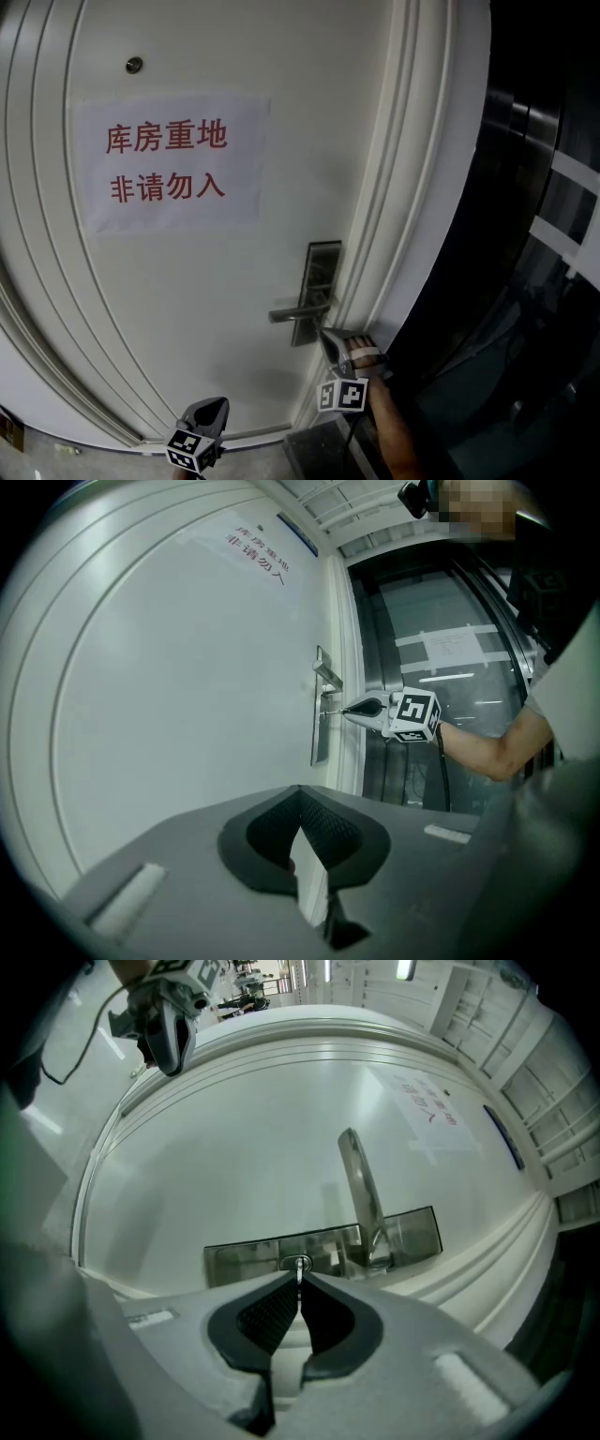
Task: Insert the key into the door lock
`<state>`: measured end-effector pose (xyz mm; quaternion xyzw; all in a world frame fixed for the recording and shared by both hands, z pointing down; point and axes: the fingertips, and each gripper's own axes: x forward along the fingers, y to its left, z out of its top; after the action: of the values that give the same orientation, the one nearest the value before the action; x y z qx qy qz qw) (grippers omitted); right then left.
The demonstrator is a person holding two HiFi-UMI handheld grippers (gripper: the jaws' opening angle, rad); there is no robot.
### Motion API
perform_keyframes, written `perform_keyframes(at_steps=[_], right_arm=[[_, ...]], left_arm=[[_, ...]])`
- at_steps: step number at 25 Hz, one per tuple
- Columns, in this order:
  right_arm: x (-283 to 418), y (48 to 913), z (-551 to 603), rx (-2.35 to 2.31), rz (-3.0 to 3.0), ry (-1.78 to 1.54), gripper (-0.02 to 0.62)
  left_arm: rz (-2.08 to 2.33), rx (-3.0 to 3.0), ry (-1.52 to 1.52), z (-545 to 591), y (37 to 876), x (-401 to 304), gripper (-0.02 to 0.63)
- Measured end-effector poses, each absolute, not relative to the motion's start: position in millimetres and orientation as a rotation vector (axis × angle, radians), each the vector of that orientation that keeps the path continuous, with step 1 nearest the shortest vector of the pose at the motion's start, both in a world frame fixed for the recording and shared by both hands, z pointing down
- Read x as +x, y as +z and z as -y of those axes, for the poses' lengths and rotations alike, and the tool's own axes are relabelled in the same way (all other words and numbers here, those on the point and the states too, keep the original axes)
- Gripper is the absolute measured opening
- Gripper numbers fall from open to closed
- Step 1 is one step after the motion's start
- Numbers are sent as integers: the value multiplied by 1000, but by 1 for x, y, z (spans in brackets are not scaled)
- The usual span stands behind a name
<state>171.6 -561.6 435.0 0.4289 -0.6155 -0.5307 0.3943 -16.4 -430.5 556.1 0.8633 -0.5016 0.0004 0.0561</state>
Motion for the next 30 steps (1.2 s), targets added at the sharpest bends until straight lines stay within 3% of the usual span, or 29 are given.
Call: perform_keyframes(at_steps=[30], right_arm=[[163,435,587,1097,1475,-1347,12]], left_arm=[[1567,2586,-36,429,555,-41,2]])
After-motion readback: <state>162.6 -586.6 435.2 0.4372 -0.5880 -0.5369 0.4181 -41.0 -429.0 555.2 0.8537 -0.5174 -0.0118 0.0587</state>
